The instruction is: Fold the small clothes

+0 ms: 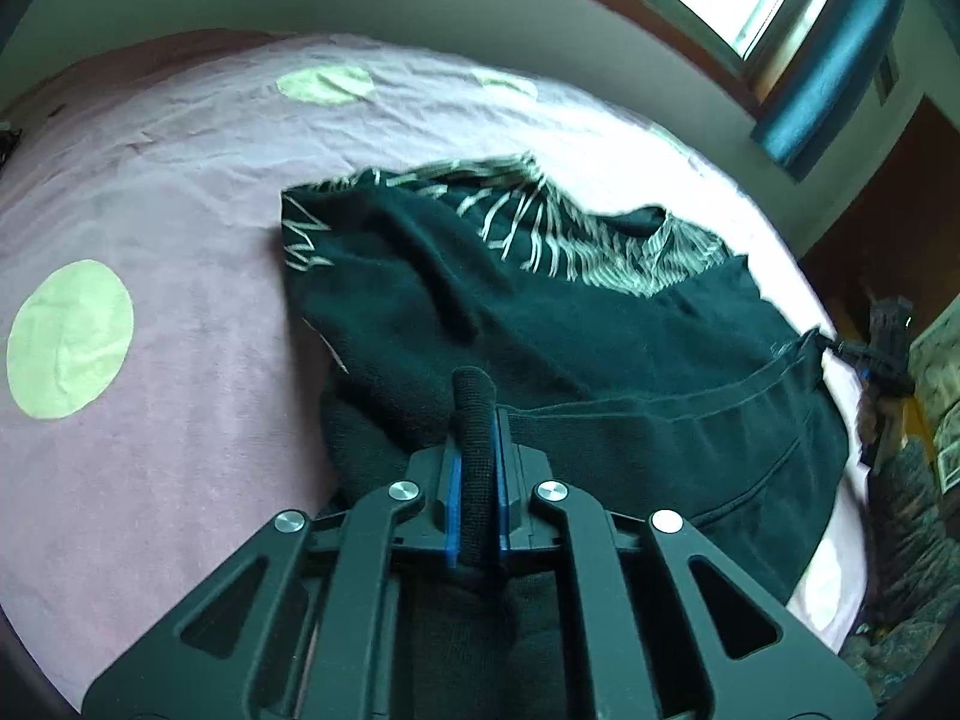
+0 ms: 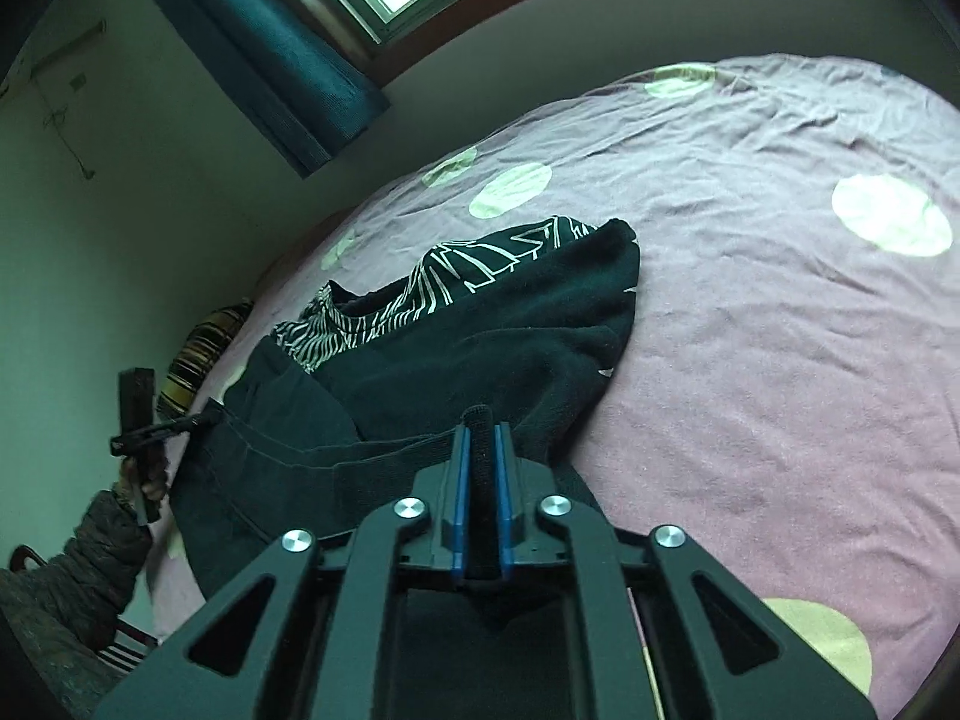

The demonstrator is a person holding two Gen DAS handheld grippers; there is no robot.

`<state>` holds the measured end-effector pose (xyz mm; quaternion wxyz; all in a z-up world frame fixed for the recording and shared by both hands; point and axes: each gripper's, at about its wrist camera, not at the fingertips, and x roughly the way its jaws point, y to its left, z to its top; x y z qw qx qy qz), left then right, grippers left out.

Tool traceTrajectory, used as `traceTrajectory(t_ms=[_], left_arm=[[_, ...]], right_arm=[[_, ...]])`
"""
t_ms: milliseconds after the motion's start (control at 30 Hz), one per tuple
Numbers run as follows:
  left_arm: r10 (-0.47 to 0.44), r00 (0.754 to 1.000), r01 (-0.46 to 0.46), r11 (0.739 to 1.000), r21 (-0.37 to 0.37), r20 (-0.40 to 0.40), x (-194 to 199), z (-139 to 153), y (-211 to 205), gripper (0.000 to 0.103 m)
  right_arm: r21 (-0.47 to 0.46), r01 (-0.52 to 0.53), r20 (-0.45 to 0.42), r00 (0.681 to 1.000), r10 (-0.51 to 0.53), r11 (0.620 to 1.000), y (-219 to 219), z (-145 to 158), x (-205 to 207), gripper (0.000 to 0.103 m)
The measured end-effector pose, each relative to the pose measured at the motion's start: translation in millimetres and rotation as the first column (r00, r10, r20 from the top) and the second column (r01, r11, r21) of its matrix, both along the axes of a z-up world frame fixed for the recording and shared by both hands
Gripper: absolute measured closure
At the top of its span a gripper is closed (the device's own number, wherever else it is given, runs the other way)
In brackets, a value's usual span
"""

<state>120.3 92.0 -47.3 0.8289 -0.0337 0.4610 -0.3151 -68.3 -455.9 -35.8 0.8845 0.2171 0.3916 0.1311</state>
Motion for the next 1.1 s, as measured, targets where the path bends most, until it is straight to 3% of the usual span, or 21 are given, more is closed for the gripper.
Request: traceTrajectory(t_ms=[367, 567, 700, 800, 867, 967, 1100], left_arm=[[0.048, 0.996, -0.045, 0.998, -0.039, 0.069, -6, 26, 0, 0.097], [0.109, 0.988, -0.102, 0.992, -0.068, 0.107, 34, 56, -3, 0.097], [0.176, 0.975, -0.162, 0.981, -0.109, 0.137, 87, 76, -6, 0.097], [0.227, 0.963, -0.217, 0.972, -0.088, 0.141, 128, 68, -17, 0.097], [0.253, 0.961, -0.246, 0.967, -0.067, 0.109, 154, 48, -25, 0.097], [0.279, 0.959, -0.281, 0.958, 0.052, 0.043, 187, -1, -43, 0.097], [0.281, 0.960, -0.279, 0.947, 0.161, 0.010, 198, -37, -54, 0.096]], right_arm=[[-0.067, 0.045, 0.126, 0.991, -0.036, 0.997, 17, 47, -12, 0.097], [-0.049, 0.065, 0.192, 0.980, -0.054, 0.997, 10, 78, 33, 0.097], [0.006, 0.112, 0.227, 0.968, -0.111, 0.994, -10, 89, 88, 0.097], [0.076, 0.162, 0.196, 0.965, -0.174, 0.984, -30, 72, 132, 0.097], [0.115, 0.196, 0.134, 0.968, -0.211, 0.974, -42, 44, 164, 0.097], [0.088, 0.235, -0.012, 0.972, -0.235, 0.968, -47, -7, 200, 0.097], [0.100, 0.246, -0.141, 0.963, -0.231, 0.964, -50, -47, 218, 0.096]])
